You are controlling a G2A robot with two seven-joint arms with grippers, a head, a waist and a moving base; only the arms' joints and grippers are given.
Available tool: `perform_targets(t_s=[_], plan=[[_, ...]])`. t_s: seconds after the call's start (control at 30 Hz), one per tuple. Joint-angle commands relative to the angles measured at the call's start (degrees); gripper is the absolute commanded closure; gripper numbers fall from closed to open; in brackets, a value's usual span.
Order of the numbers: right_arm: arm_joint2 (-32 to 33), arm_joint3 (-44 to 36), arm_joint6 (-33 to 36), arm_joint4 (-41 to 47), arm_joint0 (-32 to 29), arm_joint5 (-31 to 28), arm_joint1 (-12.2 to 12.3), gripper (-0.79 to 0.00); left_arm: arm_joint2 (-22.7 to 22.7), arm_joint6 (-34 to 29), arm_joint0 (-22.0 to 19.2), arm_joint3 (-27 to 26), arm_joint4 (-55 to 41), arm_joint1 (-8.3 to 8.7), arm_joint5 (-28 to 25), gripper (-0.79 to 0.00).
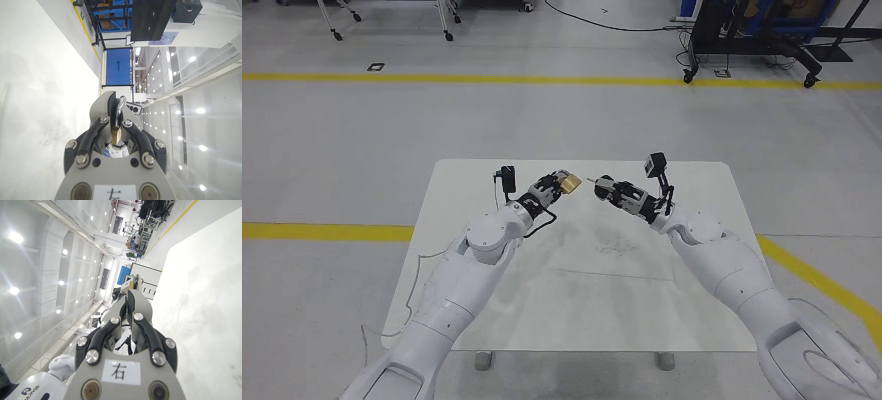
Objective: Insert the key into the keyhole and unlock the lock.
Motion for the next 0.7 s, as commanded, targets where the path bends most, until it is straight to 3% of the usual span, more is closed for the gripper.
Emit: perform_targets(t_s=[0.0,0.27,0.47,0.67], plan=[[0.0,0.1,0.0,0.1,0.0,0.0,0.0,0.000,0.0,-0.1,0.0,0.0,0.0,0.01,0.1,0.000],[0.5,-2.0,-2.0,-0.2,-1.1,-0.2,-0.1,0.000,-1.7,-0.1,1.0,-2.0,-6.4,-0.43,-1.0,0.000],[2.8,-8.7,-13.8,-9.9,-5.5,-3.8,0.8,0.000,-2.5,-1.6,1.8,-2.4,-11.8,-0.98,-1.6,0.000],[5.2,-18.7,-20.9,-17.3,-11.3,-1.4,1.7,0.000,-2.6,-0.8,2.0,-2.9,-10.8,-1.24,-3.7,0.000]])
